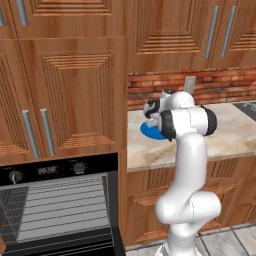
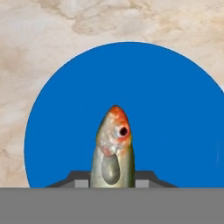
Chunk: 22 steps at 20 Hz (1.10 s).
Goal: Take the fish from the oven and place it on the plate on the counter.
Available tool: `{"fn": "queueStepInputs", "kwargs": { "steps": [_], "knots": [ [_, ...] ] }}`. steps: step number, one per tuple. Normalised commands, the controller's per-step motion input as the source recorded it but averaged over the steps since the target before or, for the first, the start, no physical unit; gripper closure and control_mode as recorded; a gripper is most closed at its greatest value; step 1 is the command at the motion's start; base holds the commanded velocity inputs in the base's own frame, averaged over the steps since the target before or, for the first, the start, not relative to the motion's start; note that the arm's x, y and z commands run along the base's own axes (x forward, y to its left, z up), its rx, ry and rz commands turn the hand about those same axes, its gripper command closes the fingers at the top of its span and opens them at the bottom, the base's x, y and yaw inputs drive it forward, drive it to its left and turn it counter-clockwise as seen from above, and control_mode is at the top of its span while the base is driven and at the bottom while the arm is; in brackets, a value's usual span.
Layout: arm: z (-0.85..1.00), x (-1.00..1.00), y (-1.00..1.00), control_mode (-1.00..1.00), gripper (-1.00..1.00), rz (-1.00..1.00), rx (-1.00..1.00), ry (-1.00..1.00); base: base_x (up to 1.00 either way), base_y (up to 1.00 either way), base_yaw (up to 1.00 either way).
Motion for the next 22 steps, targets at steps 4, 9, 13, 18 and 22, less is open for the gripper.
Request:
{"fn": "queueStepInputs", "kwargs": {
  "steps": [4, 9, 13, 18, 22],
  "knots": [
    [-0.18, 0.00, 0.00, -1.00, 1.00, 0.00, 0.00, 0.00, 0.00, 0.00, 0.00],
    [-0.12, 0.00, 0.00, -1.00, 1.00, 0.00, 0.00, 0.00, 0.00, 0.00, 0.00],
    [-0.23, 0.01, 0.00, -1.00, 1.00, 0.00, 0.00, 0.00, 0.00, 0.00, 0.00],
    [-0.32, 0.18, 0.00, -1.00, 1.00, 0.00, 0.00, 0.00, 0.00, 0.00, 0.00],
    [-0.04, 0.04, 0.00, -1.00, 1.00, 0.00, 0.00, 0.00, 0.00, 0.00, 0.00]
  ]
}}
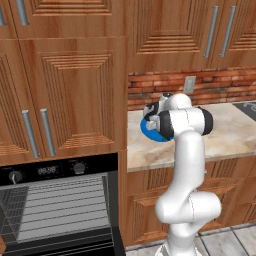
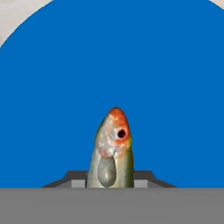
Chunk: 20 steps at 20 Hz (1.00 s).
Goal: Take the fish from the oven and place it on the plate on the counter.
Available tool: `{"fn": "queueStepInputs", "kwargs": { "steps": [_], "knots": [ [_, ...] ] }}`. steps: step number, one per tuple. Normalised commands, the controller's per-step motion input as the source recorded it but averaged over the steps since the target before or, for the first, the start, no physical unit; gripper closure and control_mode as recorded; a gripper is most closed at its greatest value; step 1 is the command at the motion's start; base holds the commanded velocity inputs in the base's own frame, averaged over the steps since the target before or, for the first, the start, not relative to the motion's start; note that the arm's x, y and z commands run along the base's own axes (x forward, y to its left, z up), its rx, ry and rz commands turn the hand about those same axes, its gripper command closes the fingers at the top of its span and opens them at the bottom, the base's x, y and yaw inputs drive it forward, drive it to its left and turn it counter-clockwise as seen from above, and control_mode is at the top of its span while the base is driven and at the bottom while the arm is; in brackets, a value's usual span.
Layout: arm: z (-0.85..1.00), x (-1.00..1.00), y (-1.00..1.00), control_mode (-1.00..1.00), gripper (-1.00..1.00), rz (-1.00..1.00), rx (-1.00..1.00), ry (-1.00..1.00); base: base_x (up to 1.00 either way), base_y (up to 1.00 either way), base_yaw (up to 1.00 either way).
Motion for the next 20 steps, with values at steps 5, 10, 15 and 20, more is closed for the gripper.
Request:
{"fn": "queueStepInputs", "kwargs": {
  "steps": [5, 10, 15, 20],
  "knots": [
    [0.00, 0.01, 0.00, -1.00, 1.00, 0.00, 0.00, 0.00, 0.00, 0.00, 0.00],
    [0.00, 0.00, 0.00, -1.00, -1.00, 0.00, 0.00, 0.00, 0.00, 0.00, 0.00],
    [0.00, 0.00, 0.00, -1.00, -1.00, 0.00, 0.00, 0.00, 0.00, 0.00, 0.00],
    [0.00, -0.03, 0.00, -1.00, -1.00, 0.00, 0.00, -0.02, 0.00, 0.00, 0.00]
  ]
}}
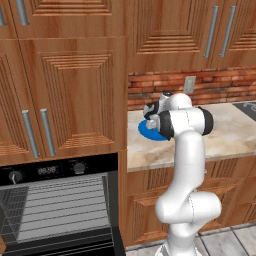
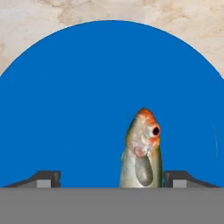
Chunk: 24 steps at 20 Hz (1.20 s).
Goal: Take the fish from the oven and place it on the plate on the counter.
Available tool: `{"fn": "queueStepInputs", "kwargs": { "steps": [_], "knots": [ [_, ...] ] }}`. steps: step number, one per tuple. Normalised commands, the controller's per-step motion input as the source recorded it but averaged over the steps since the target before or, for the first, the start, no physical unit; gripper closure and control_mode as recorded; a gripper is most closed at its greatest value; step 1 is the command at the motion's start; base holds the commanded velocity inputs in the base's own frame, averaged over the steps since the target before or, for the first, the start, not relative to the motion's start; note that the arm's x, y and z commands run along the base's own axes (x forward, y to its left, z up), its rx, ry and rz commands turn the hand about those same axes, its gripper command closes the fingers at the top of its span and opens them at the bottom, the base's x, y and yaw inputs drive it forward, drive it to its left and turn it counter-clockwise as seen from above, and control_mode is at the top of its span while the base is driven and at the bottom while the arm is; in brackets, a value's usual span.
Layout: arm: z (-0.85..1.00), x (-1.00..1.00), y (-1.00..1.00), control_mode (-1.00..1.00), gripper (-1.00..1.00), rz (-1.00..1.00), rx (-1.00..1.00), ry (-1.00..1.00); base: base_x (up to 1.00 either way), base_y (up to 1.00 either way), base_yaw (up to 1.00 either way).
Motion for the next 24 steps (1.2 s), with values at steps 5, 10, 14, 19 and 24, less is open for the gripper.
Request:
{"fn": "queueStepInputs", "kwargs": {
  "steps": [5, 10, 14, 19, 24],
  "knots": [
    [0.01, -0.03, 0.01, -1.00, -1.00, 0.00, 0.00, -0.08, 0.00, 0.00, 0.00],
    [0.08, -0.09, 0.06, -1.00, -1.00, 0.00, 0.00, -0.05, 0.00, 0.00, 0.00],
    [0.33, -0.23, 0.07, -1.00, -1.00, 0.00, -0.01, -0.04, 0.00, 0.00, 0.00],
    [0.54, -0.83, 0.00, -1.00, -1.00, 0.00, 0.00, -0.11, 0.00, 0.00, 0.00],
    [0.59, -1.00, 0.00, -1.00, -1.00, 0.00, 0.00, -0.17, 0.00, 0.00, 0.00]
  ]
}}
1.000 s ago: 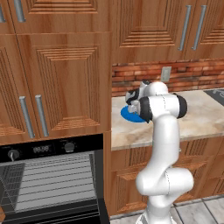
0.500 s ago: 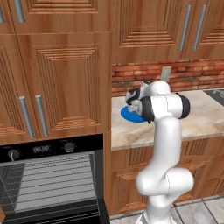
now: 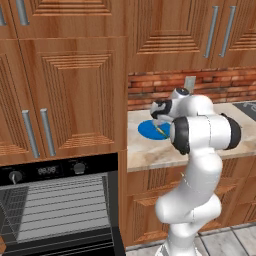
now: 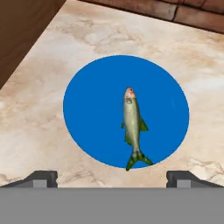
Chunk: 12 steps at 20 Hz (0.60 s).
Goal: Take the fish from the oven and place it on the plate on the counter.
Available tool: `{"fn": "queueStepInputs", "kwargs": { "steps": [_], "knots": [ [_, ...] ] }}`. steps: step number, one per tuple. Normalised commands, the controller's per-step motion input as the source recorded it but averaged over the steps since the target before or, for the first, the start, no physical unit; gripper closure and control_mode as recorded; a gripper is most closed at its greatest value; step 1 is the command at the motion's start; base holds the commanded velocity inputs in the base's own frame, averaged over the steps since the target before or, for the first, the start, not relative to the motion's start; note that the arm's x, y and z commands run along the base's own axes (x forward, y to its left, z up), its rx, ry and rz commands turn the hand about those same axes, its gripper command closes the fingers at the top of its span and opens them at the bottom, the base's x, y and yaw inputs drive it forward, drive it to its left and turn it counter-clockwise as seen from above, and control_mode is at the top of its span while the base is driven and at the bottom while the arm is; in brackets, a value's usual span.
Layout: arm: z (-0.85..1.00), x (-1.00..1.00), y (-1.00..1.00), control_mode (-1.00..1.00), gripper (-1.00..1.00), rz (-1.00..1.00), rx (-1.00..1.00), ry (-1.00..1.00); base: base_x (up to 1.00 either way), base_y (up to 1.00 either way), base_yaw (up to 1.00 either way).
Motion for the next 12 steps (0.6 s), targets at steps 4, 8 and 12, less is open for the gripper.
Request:
{"fn": "queueStepInputs", "kwargs": {
  "steps": [4, 8, 12],
  "knots": [
    [0.75, -1.00, 0.04, -1.00, -1.00, 0.00, 0.01, -0.05, 0.00, 0.00, 0.00],
    [0.96, -1.00, 0.00, -1.00, -1.00, 0.00, 0.03, 0.00, 0.00, 0.00, 0.00],
    [1.00, -0.99, 0.00, -1.00, -1.00, 0.00, 0.02, 0.00, 0.00, 0.00, 0.00]
  ]
}}
